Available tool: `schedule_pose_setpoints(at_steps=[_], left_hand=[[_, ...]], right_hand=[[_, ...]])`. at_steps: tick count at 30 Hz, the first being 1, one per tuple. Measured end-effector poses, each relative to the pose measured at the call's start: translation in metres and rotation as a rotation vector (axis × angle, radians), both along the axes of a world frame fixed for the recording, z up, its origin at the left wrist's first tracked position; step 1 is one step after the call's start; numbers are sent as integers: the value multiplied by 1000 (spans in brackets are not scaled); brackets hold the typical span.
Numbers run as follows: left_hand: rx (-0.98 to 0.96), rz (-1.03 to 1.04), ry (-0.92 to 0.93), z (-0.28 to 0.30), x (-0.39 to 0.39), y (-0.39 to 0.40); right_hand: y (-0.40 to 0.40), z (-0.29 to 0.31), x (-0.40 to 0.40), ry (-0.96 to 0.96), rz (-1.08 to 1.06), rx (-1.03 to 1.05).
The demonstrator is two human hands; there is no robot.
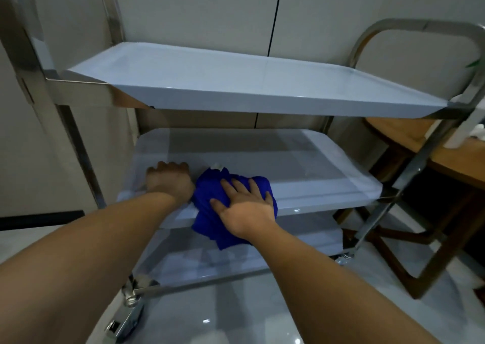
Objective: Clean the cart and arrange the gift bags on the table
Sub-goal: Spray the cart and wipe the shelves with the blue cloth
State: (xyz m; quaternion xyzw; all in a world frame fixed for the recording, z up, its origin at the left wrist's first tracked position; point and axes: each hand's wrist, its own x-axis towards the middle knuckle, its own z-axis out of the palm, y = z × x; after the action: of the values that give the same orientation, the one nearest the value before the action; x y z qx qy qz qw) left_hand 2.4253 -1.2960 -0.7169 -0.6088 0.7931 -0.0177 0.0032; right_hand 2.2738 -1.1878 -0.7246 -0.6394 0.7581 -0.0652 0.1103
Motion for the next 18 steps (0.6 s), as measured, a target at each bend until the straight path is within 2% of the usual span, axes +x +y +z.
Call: schedule_pose_setpoints(at_steps=[4, 6, 10, 18], left_hand=[[76, -45, 279, -4, -37, -5], [78, -83, 327, -7, -49, -5], [56, -145, 290, -17, -69, -14], [118, -43, 121, -28, -73, -27]], right_hand=[[-1, -2, -21, 7, -54, 0], [-5, -2, -33, 5, -89, 5], [-25, -6, -48, 40, -108, 14], [-83, -8, -70, 87, -25, -10]])
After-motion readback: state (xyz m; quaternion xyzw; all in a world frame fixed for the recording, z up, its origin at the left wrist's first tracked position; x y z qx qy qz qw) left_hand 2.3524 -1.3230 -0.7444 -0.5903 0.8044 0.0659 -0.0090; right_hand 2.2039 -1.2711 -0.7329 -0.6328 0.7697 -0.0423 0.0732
